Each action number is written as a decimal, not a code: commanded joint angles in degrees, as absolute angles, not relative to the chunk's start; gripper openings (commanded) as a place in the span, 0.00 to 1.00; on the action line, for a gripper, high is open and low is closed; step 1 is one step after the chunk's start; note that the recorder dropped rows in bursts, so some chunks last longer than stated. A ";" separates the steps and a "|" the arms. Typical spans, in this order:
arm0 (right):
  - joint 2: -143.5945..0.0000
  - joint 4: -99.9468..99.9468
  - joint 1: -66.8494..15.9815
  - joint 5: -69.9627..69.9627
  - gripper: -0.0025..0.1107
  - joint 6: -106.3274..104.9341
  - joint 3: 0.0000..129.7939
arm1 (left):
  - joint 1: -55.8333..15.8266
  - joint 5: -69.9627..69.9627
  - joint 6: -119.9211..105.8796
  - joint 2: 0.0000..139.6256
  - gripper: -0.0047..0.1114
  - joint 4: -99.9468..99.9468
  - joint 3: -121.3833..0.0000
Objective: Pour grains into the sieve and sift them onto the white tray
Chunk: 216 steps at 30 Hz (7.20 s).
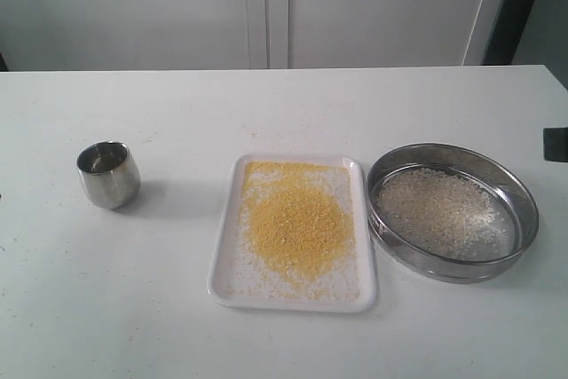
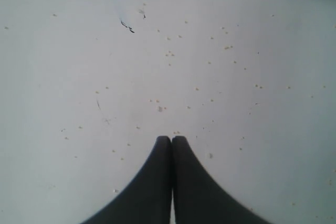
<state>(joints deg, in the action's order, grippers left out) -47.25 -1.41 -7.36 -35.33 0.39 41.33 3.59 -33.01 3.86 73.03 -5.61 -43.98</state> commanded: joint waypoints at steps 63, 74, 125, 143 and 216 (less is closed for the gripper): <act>-4.64 -1.50 -7.53 -31.56 0.02 -1.94 19.83 | 3.80 -33.88 4.01 72.68 0.04 -5.90 -44.34; 0.00 -1.50 -7.53 -29.49 0.02 -1.94 10.94 | 3.80 -33.88 4.01 72.68 0.04 -5.90 -44.34; 0.00 -1.49 -7.53 -20.03 0.02 -1.32 0.00 | 3.80 -33.88 4.01 72.68 0.04 -5.90 -44.34; 0.00 -1.49 -7.53 -20.03 0.02 -1.32 0.00 | 3.89 -30.23 2.09 60.99 0.04 -5.04 -40.30; 0.00 -1.49 -7.53 -20.01 0.02 -0.58 0.00 | 3.89 -13.57 1.60 0.00 0.04 -1.23 0.00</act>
